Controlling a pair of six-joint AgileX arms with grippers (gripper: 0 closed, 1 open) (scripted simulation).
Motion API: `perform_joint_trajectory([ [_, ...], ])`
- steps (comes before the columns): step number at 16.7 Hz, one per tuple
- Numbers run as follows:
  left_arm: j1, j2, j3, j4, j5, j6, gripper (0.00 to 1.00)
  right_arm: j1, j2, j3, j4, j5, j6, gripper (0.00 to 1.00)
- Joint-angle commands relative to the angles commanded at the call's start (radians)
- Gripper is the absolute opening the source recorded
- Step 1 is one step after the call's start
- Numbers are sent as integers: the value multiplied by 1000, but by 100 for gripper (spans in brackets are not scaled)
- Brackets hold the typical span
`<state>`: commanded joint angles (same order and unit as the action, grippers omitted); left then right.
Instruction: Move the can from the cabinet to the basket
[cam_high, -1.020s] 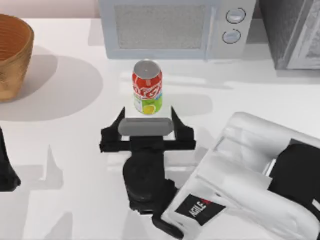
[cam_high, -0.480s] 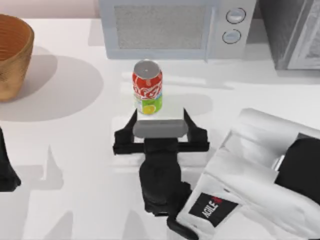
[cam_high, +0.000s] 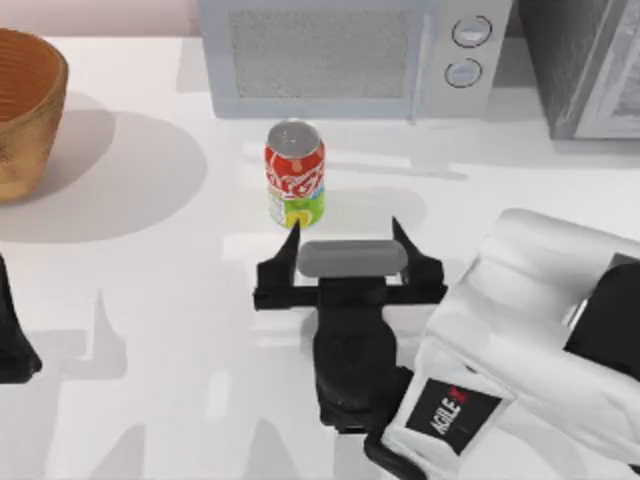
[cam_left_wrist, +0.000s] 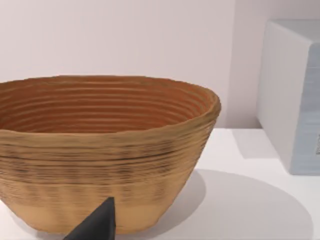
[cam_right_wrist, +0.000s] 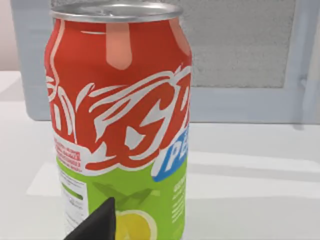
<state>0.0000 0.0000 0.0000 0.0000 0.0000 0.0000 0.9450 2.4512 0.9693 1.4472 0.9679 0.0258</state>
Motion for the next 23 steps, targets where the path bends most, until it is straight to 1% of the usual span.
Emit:
perform_joint_trajectory([
  [2, 0, 0, 0, 0, 0, 0, 100, -8, -10, -6, -9, -4, 0, 100],
  [4, 0, 0, 0, 0, 0, 0, 100, -48, -61, -36, -58, -30, 0, 100],
  [6, 0, 0, 0, 0, 0, 0, 100, -113, -155, -90, -143, -76, 0, 100],
  [9, 0, 0, 0, 0, 0, 0, 100, -240, -373, -204, -324, -178, -2, 100],
  [12, 0, 0, 0, 0, 0, 0, 100, -384, -681, -343, -543, -307, -5, 100],
  [17, 0, 0, 0, 0, 0, 0, 100, -619, -1330, -585, -914, -544, -11, 100],
  [20, 0, 0, 0, 0, 0, 0, 100, -739, -1712, -716, -1108, -680, -15, 100],
  [23, 0, 0, 0, 0, 0, 0, 100, -834, -2033, -825, -1265, -798, -19, 100],
])
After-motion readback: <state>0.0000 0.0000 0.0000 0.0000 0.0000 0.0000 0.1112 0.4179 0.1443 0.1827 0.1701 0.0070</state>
